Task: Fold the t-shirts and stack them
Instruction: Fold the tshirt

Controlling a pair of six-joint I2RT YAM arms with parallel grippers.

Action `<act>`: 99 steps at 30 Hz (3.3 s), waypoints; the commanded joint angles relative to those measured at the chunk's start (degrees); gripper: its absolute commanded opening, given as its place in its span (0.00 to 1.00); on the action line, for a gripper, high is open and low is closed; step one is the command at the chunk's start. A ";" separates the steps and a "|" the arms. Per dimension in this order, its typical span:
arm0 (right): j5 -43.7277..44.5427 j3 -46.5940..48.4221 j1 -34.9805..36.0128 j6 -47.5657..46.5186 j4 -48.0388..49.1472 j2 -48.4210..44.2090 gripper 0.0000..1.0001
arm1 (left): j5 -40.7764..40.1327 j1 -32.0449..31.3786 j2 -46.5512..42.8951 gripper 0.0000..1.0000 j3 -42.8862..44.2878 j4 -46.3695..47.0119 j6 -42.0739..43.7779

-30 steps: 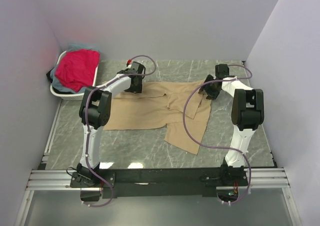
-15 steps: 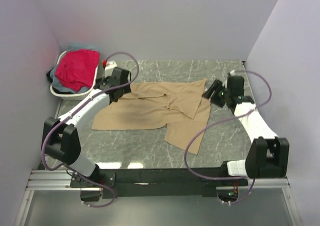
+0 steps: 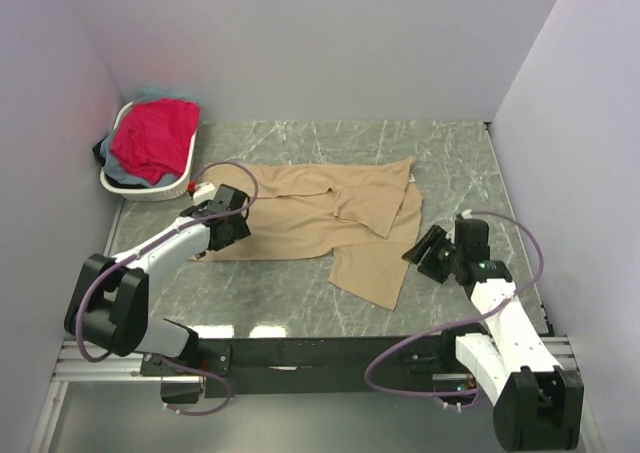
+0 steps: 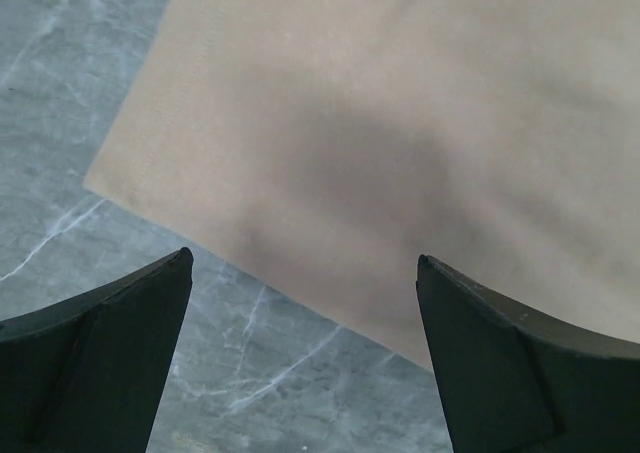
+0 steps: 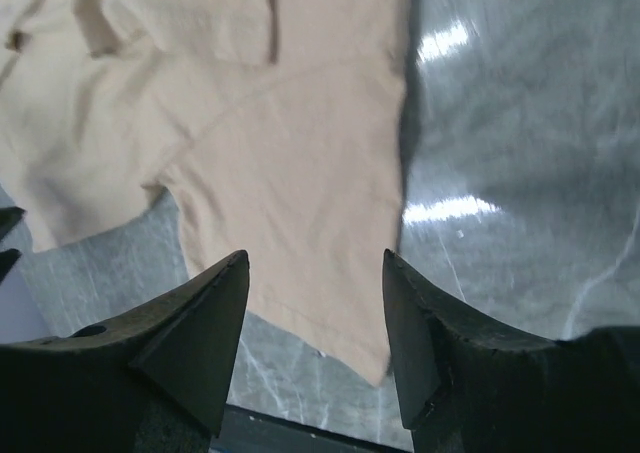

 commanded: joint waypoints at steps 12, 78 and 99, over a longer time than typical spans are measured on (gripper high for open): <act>-1.80 -10.19 0.58 3.65 -3.42 -6.16 0.62 | 8.22 13.56 -8.65 0.99 -8.65 5.22 -2.11; 5.76 -2.63 14.82 10.59 -6.41 -12.49 0.00 | 21.06 26.24 -15.33 0.01 -12.44 9.98 1.67; 14.02 11.16 11.92 3.48 -5.72 -6.17 0.00 | 18.69 26.24 -12.10 0.01 -7.52 6.63 1.67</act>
